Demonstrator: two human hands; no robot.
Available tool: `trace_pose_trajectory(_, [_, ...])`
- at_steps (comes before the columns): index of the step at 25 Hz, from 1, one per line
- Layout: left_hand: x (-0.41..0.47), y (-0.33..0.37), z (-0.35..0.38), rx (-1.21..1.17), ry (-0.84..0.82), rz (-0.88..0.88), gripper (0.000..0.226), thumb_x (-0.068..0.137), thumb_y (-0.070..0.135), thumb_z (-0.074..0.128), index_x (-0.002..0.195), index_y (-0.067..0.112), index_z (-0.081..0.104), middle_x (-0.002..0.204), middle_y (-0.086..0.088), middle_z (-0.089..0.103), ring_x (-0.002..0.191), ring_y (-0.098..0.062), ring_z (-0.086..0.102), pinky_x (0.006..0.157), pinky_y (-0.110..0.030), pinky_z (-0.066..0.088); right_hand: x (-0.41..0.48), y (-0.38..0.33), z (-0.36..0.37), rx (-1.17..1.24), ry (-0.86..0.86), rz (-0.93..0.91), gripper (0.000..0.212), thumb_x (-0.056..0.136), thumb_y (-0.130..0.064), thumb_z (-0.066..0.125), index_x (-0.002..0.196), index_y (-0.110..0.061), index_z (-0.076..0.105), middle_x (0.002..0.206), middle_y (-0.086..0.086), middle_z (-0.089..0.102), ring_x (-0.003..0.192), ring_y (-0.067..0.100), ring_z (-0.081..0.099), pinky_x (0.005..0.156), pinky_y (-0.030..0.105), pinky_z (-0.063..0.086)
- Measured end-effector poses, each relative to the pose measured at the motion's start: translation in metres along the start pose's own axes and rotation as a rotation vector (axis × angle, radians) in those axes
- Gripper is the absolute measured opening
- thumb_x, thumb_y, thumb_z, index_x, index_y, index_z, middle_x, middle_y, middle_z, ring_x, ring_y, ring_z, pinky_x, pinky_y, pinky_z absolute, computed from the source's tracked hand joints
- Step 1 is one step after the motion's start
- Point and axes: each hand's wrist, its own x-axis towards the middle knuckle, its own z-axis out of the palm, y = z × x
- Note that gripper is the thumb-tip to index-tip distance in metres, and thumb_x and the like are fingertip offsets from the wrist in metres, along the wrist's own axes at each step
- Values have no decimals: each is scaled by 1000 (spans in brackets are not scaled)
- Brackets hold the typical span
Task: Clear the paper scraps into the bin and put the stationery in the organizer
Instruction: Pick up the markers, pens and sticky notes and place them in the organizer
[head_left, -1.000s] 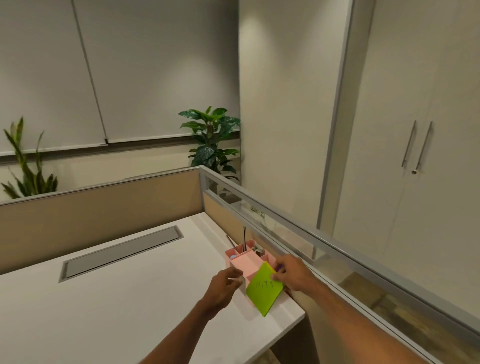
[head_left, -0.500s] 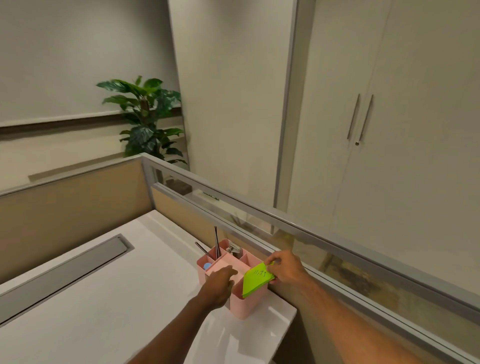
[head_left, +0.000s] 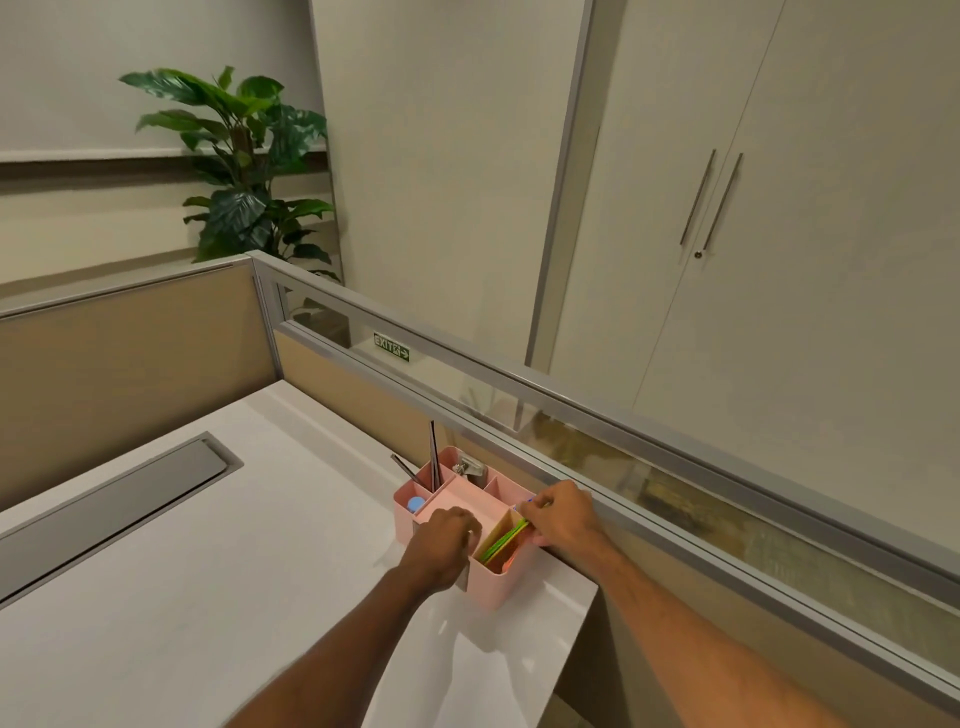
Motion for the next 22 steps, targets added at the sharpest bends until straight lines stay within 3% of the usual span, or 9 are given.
trace_pose_trajectory(3, [0,0,-2,-11,-20,2,29,92,14,55,120,15,62,130,-3,60,113,-21,56,99,-31,50,-5,0,12,-110,-65,-58,38,81,-30,72,112,-8,66,113,11,70,93,24,73,74,32,62])
trace_pose_trajectory(7, [-2,-2,-1,-3,-32,9,30,92,17,56,122,16,60,132,-3,58,115,-21,55,101,-33,48,-10,8,24,-161,-96,-90,30,81,-22,73,105,-6,66,116,11,68,105,24,67,91,35,56])
trace_pose_trajectory(12, [-6,-5,1,58,-26,44,32,94,21,52,126,16,56,138,-3,53,122,-22,52,106,-33,42,-11,23,29,-240,-92,-114,33,81,-21,72,110,-7,65,117,11,65,106,22,65,96,36,54])
trace_pose_trajectory(18, [-15,-8,10,206,-51,41,47,99,35,39,144,24,34,158,1,26,146,-23,24,120,-46,15,-15,24,36,-538,-46,-248,53,85,-46,59,133,-25,47,135,5,45,119,19,52,102,32,48])
trace_pose_trajectory(22, [-26,-5,6,223,-11,-14,54,99,44,27,149,24,21,161,1,14,149,-23,11,121,-48,4,-21,20,39,-664,-50,-340,60,90,-49,49,143,-27,32,150,5,33,138,24,35,113,41,34])
